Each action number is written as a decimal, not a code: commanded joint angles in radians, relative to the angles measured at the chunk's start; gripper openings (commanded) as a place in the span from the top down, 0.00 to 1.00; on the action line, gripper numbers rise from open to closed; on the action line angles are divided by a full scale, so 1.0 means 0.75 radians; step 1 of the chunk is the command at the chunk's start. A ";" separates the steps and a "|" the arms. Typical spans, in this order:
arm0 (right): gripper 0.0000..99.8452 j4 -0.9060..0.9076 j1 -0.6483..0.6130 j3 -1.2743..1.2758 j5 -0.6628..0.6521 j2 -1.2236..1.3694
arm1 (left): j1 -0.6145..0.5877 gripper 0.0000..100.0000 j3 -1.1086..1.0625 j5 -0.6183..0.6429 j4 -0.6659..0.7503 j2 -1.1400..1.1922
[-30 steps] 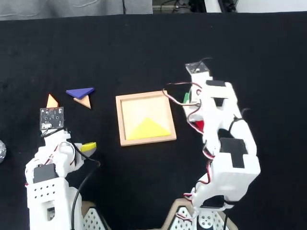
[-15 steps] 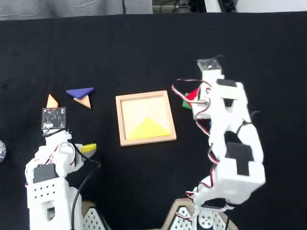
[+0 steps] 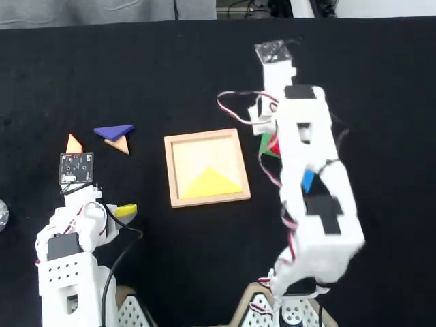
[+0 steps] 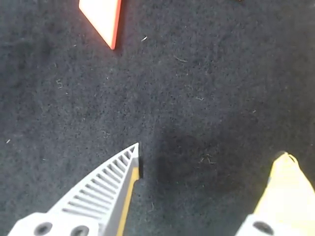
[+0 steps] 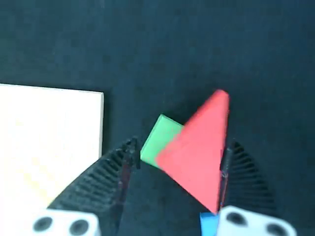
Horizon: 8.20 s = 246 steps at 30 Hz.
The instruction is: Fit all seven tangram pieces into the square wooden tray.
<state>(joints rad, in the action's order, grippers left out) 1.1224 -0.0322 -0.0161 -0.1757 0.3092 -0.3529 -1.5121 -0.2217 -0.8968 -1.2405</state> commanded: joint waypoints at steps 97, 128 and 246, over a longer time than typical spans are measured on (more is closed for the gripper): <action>0.98 0.571 0.215 -0.427 -0.381 -0.095 | -0.003 0.60 0.001 -0.014 0.029 -0.014; 0.69 0.288 0.243 -0.429 -0.086 0.429 | -0.003 0.60 -0.001 -0.014 0.027 -0.014; 0.96 0.855 0.532 -1.503 -0.153 1.016 | -0.005 0.60 -0.001 -0.014 0.027 -0.014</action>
<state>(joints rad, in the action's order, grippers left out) 1.7254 0.3468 -1.0917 -0.2555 1.1116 -0.3529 -1.5121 -0.2217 -0.8907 -1.2405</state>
